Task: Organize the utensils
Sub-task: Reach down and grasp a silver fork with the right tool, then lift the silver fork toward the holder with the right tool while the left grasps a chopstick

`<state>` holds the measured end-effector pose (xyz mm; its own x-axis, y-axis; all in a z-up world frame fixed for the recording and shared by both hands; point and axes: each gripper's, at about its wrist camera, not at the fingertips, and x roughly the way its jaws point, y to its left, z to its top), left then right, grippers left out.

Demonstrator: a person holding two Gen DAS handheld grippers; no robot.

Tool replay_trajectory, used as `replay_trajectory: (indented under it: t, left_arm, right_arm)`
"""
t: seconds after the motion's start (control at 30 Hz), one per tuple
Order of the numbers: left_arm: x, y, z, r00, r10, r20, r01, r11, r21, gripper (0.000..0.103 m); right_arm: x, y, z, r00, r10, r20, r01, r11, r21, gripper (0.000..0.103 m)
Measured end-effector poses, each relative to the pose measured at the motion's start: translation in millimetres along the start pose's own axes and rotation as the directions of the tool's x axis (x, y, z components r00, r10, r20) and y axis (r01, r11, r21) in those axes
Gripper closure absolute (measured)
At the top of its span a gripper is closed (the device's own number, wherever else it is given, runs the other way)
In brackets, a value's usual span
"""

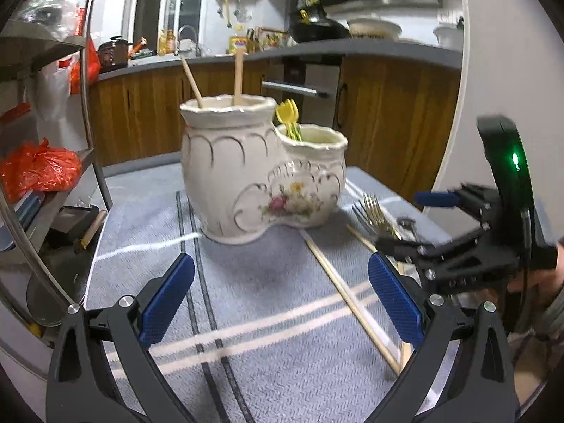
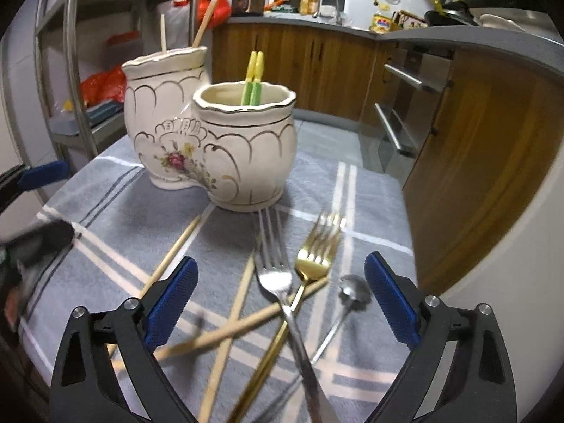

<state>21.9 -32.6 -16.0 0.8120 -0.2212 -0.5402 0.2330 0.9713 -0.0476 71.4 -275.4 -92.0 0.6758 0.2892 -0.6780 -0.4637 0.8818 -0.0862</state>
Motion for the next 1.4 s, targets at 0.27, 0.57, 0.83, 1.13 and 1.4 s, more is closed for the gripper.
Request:
replay_trajectory:
  t: [0.27,0.57,0.83,1.13,1.4]
  left_arm:
    - [7,2,0,0.999,-0.025,-0.029,0.024,0.999,-0.022,0.006]
    - [9,2,0,0.998,-0.049,-0.038,0.047,0.998,-0.039,0.006]
    - [11,0,0,0.998,-0.032,-0.046,0.030,0.999,-0.035,0.006]
    - [9,-9,2,0.999,-0.015,-0.048,0.014,1.000,-0.027,0.006]
    - [6,-15,5,0.999,-0.006,-0.044,0.005,1.000,-0.014,0.006]
  right_arm:
    - [21,0,8,0.997,0.022,-0.072,-0.020,0.999,0.026,0.055]
    - [37,8,11,0.991,0.012,-0.130,-0.011,1.000,0.008,0.077]
    - [10,-1,14,0.999,0.023,-0.031,-0.022,0.999,0.041,0.081]
    - [-38,-14,19,0.992,0.033,0.122,-0.044,0.996,0.083,0.081]
    - [-67,-27,26,0.972,0.056,0.230,-0.084,0.990,0.112,0.083]
